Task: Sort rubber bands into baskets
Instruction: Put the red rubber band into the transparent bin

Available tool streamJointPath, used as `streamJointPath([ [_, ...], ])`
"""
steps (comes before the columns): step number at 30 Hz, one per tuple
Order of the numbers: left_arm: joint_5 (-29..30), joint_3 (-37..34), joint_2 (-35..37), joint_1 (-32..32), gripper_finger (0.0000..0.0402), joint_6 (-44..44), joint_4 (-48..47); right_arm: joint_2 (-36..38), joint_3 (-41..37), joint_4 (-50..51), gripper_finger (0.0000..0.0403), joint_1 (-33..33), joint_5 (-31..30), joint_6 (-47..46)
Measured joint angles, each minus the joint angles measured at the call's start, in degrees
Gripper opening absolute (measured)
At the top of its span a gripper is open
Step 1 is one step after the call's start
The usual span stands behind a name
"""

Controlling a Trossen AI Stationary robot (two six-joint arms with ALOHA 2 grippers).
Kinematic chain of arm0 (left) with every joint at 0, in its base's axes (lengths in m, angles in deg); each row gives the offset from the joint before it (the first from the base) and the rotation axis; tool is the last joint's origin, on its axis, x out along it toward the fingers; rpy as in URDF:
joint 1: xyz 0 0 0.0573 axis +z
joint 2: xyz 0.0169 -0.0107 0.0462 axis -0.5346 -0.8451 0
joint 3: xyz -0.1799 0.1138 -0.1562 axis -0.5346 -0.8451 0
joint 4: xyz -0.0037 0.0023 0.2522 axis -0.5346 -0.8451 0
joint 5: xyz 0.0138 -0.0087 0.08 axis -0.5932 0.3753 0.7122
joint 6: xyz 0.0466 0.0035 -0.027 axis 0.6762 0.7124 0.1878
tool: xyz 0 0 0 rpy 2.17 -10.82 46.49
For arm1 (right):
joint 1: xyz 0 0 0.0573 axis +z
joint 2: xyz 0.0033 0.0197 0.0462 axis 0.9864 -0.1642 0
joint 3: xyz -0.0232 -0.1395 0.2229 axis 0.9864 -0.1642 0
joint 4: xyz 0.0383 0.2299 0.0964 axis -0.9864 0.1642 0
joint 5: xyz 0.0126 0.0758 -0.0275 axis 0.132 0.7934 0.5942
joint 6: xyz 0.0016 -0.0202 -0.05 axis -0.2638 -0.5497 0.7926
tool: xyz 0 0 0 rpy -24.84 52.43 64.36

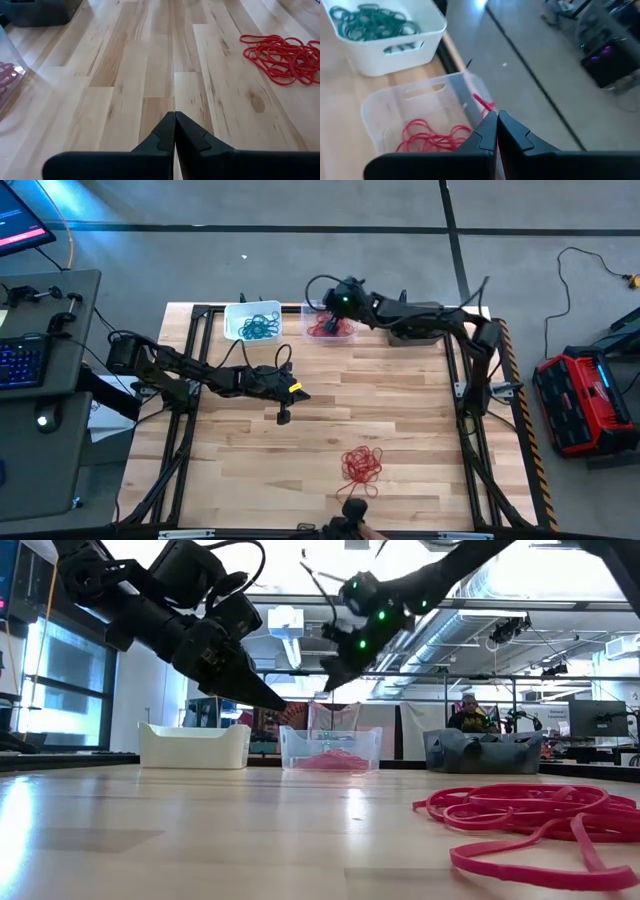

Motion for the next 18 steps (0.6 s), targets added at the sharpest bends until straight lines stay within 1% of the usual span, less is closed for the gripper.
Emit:
streamJointPath([
  [2, 0.0, 0.0, 0.0, 0.0, 0.0, 0.0, 0.0, -1.7, 0.0, -0.5, 0.0, -0.5, 1.5, -1.4],
  [4, 0.0, 0.0, 0.0, 0.0, 0.0, 0.0, 0.0, -3.0, 0.0, -0.7, 0.0002, -0.9, 1.7, -3.3],
  [7, 0.0, 0.0, 0.0, 0.0, 0.0, 0.0, 0.0, -4.3, 0.0, 0.1, 0.0021, -0.9, 1.7, -3.7],
  [10, 0.0, 0.0, 0.0, 0.0, 0.0, 0.0, 0.0, -4.6, 0.0, 0.9, 0.0062, -0.6, 1.6, -4.2],
  [14, 0.0, 0.0, 0.0, 0.0, 0.0, 0.0, 0.0, -4.3, 0.5, 1.3, 0.0131, 0.7, -2.5, -5.8],
  [16, 0.0, 0.0, 0.0, 0.0, 0.0, 0.0, 0.0, -3.6, 2.2, 4.7, 0.0159, 1.7, -3.1, -5.6],
  [18, 0.0, 0.0, 0.0, 0.0, 0.0, 0.0, 0.0, -2.6, 4.4, 9.7, 0.0171, 2.8, -2.0, -5.4],
])
